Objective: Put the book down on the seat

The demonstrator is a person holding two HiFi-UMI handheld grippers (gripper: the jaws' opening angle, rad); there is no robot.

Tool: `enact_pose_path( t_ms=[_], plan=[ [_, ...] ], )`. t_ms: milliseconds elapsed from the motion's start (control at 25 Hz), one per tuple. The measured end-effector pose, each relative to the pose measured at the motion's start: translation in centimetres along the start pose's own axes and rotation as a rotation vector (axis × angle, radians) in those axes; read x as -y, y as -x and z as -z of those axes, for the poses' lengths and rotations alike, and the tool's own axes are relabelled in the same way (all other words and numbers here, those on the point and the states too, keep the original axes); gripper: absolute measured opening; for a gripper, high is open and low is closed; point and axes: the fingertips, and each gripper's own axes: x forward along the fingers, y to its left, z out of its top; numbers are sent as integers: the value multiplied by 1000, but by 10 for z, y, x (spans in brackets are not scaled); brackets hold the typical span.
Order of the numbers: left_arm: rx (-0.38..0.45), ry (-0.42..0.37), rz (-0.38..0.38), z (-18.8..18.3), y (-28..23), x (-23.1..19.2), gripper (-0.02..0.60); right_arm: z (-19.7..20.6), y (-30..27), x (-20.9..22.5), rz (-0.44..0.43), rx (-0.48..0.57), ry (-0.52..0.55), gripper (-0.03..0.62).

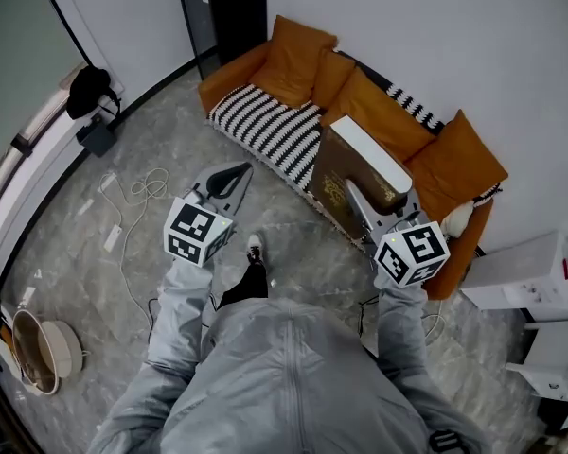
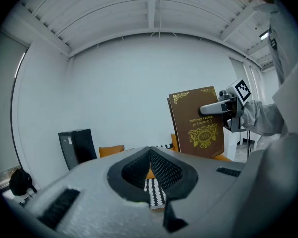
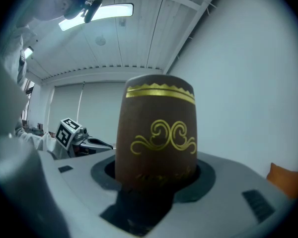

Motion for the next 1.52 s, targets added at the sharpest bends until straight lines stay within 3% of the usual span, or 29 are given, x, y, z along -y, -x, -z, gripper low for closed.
enact_pose_path(
  t_ms=[840, 1520],
  plan=[
    [-11, 30, 18, 12, -115, -196, 26, -15, -204, 54, -3, -47, -5, 245],
    [-38, 64, 43, 39, -158, -293, 26, -10, -317, 68, -13, -72, -19, 245]
  ],
)
